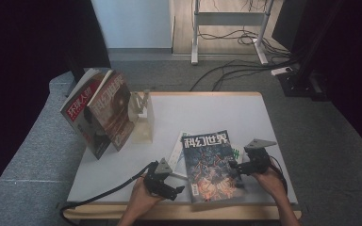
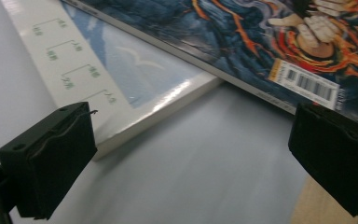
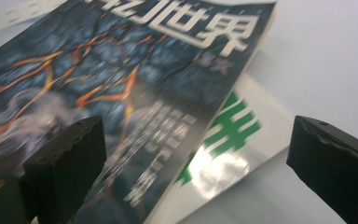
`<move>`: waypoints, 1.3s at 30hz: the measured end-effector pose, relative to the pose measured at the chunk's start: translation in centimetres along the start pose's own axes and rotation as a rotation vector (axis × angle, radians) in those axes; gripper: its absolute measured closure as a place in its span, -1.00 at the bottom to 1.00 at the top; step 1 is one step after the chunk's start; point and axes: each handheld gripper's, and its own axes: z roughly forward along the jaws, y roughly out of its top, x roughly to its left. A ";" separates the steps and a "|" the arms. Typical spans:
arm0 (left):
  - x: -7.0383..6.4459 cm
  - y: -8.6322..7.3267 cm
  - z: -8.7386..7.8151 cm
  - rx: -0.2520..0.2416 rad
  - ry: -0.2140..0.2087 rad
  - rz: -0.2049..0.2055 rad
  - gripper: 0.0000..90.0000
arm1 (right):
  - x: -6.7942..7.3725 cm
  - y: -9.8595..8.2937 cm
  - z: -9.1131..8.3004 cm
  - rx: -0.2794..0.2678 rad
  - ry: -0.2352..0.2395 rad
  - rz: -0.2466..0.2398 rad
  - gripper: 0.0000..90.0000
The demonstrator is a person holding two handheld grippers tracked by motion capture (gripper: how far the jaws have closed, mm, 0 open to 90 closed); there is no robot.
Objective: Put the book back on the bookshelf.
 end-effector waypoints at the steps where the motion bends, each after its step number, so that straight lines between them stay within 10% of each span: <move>1: -0.1 0.0 0.0 0.002 -0.002 0.000 -0.99 | 0.2 -0.2 -0.1 0.005 0.009 0.000 -0.89; 18: -0.6 -0.1 -0.3 -0.019 -0.037 0.001 -0.97 | 3.7 -5.6 -4.2 0.041 0.078 0.008 -0.83; 30: -0.5 -0.1 -0.3 -0.018 -0.046 0.002 -0.94 | 5.7 -7.3 -5.2 0.065 0.153 -0.021 -0.27; 39: -0.4 -0.1 -0.2 -0.006 -0.037 0.009 -0.97 | 7.1 -6.4 -4.3 0.060 0.095 -0.028 -0.26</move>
